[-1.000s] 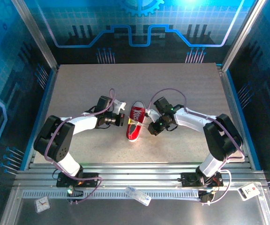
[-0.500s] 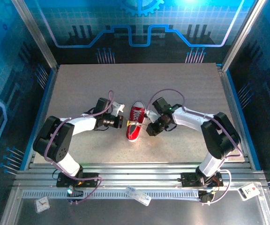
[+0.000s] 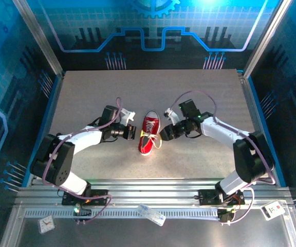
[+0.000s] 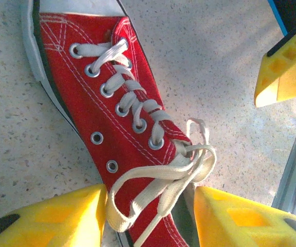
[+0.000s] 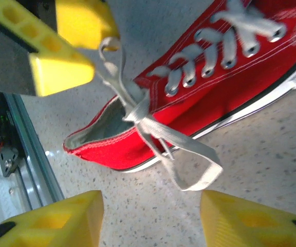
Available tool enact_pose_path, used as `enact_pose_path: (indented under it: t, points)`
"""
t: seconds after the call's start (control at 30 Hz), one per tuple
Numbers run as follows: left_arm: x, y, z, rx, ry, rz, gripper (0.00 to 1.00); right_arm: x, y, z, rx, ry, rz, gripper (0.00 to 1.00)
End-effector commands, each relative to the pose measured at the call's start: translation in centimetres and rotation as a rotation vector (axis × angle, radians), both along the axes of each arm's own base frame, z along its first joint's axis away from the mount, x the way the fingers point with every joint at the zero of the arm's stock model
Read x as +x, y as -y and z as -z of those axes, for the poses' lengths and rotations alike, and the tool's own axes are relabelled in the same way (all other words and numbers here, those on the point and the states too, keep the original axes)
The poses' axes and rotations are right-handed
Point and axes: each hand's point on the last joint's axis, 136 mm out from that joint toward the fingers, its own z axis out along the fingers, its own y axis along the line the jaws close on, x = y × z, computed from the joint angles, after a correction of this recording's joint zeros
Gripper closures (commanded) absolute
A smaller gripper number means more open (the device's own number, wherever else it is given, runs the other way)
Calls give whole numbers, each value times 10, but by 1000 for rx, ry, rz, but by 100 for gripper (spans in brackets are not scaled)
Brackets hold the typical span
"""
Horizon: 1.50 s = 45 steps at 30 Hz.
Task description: Tie the shoes
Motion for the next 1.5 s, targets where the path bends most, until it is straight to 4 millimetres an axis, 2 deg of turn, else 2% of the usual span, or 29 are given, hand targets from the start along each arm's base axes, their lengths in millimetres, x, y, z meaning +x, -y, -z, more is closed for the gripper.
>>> enact_pose_path:
  t: [0.0,0.13,0.27,0.43,0.57,0.73,1.03,1.3,1.47]
  points:
    - [-1,-8,-10,9,34,-7,51,12,0,-2,25,5,50,57]
    - [-2,-10,-13,-1,29,-12,51,34,-3,17,-17,12,72,65]
    - [-2,-12,-11,-17,11,-27,51,45,-14,27,-4,-8,56,61]
    - [-8,-14,-5,-45,-36,-53,53,45,-21,31,-29,1,39,60]
    - [-15,-10,3,-103,-104,-76,55,46,-17,36,-52,-4,51,61]
    - [-22,-7,10,-156,-158,-87,63,47,-15,39,-72,-10,50,61]
    - [-22,-2,10,-203,-192,-82,66,47,-19,38,-82,-11,32,63]
    - [-25,1,7,-220,-210,-59,85,47,-15,39,-103,-11,38,63]
    - [-28,-6,2,-190,-196,-64,100,50,-12,38,-106,-12,50,63]
